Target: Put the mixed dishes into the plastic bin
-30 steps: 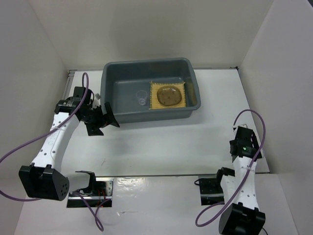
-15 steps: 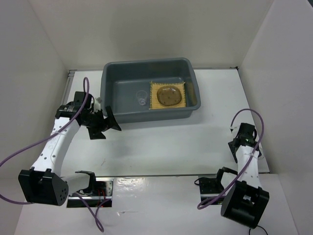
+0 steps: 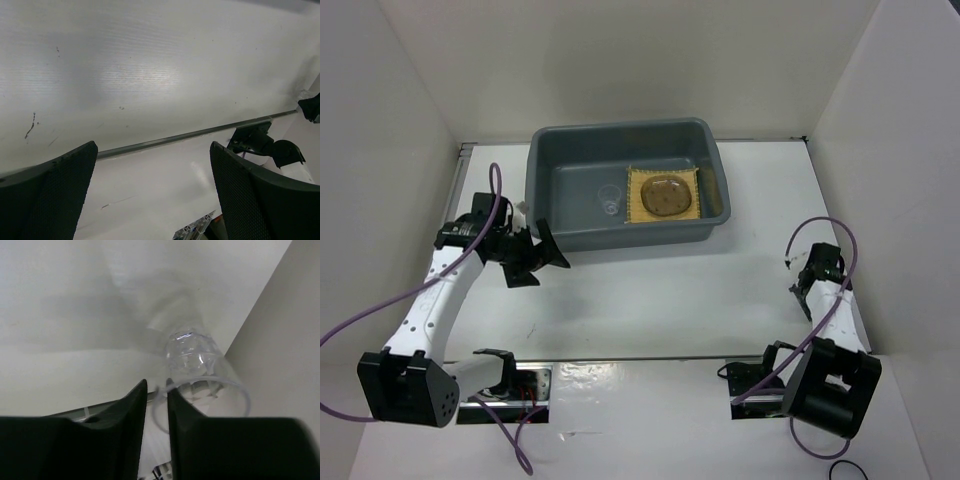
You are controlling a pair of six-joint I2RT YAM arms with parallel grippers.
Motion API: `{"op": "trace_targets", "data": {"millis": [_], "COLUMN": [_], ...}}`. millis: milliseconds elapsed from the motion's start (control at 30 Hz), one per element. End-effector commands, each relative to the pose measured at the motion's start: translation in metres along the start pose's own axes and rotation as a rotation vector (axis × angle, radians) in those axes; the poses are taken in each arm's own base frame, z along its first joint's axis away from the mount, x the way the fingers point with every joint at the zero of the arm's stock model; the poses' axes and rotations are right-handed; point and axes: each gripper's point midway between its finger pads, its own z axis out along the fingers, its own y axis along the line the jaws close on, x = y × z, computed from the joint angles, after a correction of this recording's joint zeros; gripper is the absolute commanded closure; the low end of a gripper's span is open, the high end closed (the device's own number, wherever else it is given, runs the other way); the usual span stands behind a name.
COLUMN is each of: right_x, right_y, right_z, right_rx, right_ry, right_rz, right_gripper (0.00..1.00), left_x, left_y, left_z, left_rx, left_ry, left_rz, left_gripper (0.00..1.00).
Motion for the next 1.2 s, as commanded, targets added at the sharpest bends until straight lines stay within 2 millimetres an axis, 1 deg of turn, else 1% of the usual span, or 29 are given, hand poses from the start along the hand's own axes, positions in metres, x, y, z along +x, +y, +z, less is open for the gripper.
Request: {"op": "trace_targets", "data": {"millis": [0, 33, 67, 100, 167, 200, 267, 300, 333, 367, 400, 433, 467, 500, 533, 567, 633, 667, 700, 733, 767, 800, 833, 867, 900, 967, 1000, 1033, 1167], "right_x": [-0.026, -0.032, -0.035, -0.037, -0.061, -0.082, -0.117, -0.139, -0.159, -0.191, -0.213, -0.239, -0.252, -0.268, -0.28, -0.301, -0.323, -0.332, -0.353, -0.363, -0.367, -0.386, -0.392, -0.405, -0.412, -0.421, -0.423, -0.421, -0.414], "right_y": [-0.027, -0.035, -0.039, -0.045, -0.069, -0.094, -0.093, -0.105, -0.098, -0.073, -0.071, -0.038, -0.025, -0.018, -0.007, 0.008, 0.041, 0.051, 0.08, 0.094, 0.096, 0.138, 0.15, 0.151, 0.179, 0.199, 0.211, 0.234, 0.272], "right_z": [-0.01, -0.017, -0.022, -0.03, -0.059, -0.092, -0.133, -0.178, -0.2, -0.219, -0.255, -0.268, -0.278, -0.3, -0.306, -0.315, -0.329, -0.352, -0.338, -0.34, -0.364, -0.341, -0.343, -0.363, -0.354, -0.356, -0.348, -0.343, -0.332], "right_rx": [0.055, 0.069, 0.075, 0.084, 0.129, 0.18, 0.133, 0.14, 0.093, 0.022, 0.006, -0.062, -0.075, -0.083, -0.099, -0.134, -0.21, -0.272, -0.324, -0.362, -0.395, -0.489, -0.525, -0.511, -0.515, -0.471, -0.441, -0.453, -0.519], "right_ry": [-0.077, -0.094, -0.101, -0.113, -0.203, -0.288, -0.412, -0.518, -0.597, -0.66, -0.758, -0.789, -0.813, -0.873, -0.887, -0.91, -0.94, -0.99, -0.942, -0.935, -0.968, -0.894, -0.887, -0.954, -0.942, -0.958, -0.94, -0.924, -0.887], "right_rz": [0.043, 0.072, 0.084, 0.1, 0.161, 0.195, 0.182, 0.182, 0.169, 0.07, 0.037, -0.064, -0.11, -0.137, -0.17, -0.22, -0.312, -0.345, -0.415, -0.455, -0.483, -0.566, -0.589, -0.565, -0.647, -0.696, -0.74, -0.79, -0.858], "right_gripper": [0.75, 0.92, 0.97, 1.0, 1.0, 1.0, 1.0, 1.0, 1.0, 1.0, 1.0, 1.0, 1.0, 1.0, 1.0, 1.0, 1.0, 1.0, 1.0, 1.0, 1.0, 1.0, 1.0, 1.0, 1.0, 1.0, 1.0, 1.0, 1.0], "left_x": [0.002, 0.002, 0.004, 0.002, 0.005, 0.005, 0.002, 0.001, 0.0, 0.0, -0.001, -0.004, -0.005, -0.008, -0.008, -0.011, -0.012, -0.012, -0.013, -0.01, -0.011, -0.009, -0.009, -0.006, -0.008, -0.005, -0.002, -0.003, 0.002], "left_y": [-0.006, -0.007, -0.005, -0.007, -0.006, -0.006, -0.007, -0.005, -0.004, -0.004, -0.003, -0.004, -0.003, -0.005, -0.005, -0.005, -0.004, -0.006, -0.004, -0.006, -0.004, -0.004, -0.005, -0.003, -0.002, 0.0, 0.0, 0.001, 0.005], "left_z": [0.0, -0.002, 0.0, -0.001, -0.002, -0.002, -0.004, -0.004, -0.005, -0.005, -0.005, -0.006, -0.006, -0.009, -0.009, -0.01, -0.013, -0.016, -0.016, -0.02, -0.02, -0.023, -0.028, -0.028, -0.033, -0.035, -0.037, -0.04, -0.049], "left_rx": [0.042, 0.047, 0.042, 0.05, 0.051, 0.051, 0.053, 0.04, 0.037, 0.037, 0.029, 0.03, 0.022, 0.021, 0.021, 0.016, 0.011, 0.018, 0.009, 0.016, 0.007, 0.01, 0.007, -0.001, -0.005, -0.014, -0.014, -0.011, -0.042], "left_ry": [-0.01, -0.018, -0.01, -0.024, -0.025, -0.025, -0.049, -0.057, -0.07, -0.07, -0.075, -0.077, -0.082, -0.098, -0.098, -0.111, -0.127, -0.139, -0.145, -0.156, -0.161, -0.166, -0.178, -0.166, -0.186, -0.188, -0.188, -0.203, -0.213], "left_rz": [-0.008, -0.003, -0.008, 0.0, -0.008, -0.008, -0.008, -0.009, -0.005, -0.005, -0.005, 0.007, 0.007, 0.012, 0.012, 0.015, 0.019, 0.025, 0.024, 0.019, 0.018, 0.02, 0.023, 0.017, 0.014, 0.012, 0.012, 0.009, 0.013], "left_gripper": [0.01, 0.01, 0.01, 0.01, 0.01, 0.01, 0.01, 0.01, 0.01, 0.01, 0.01, 0.01, 0.01, 0.01, 0.01, 0.01, 0.01, 0.01, 0.01, 0.01, 0.01, 0.01, 0.01, 0.01, 0.01, 0.01, 0.01, 0.01, 0.01]}}
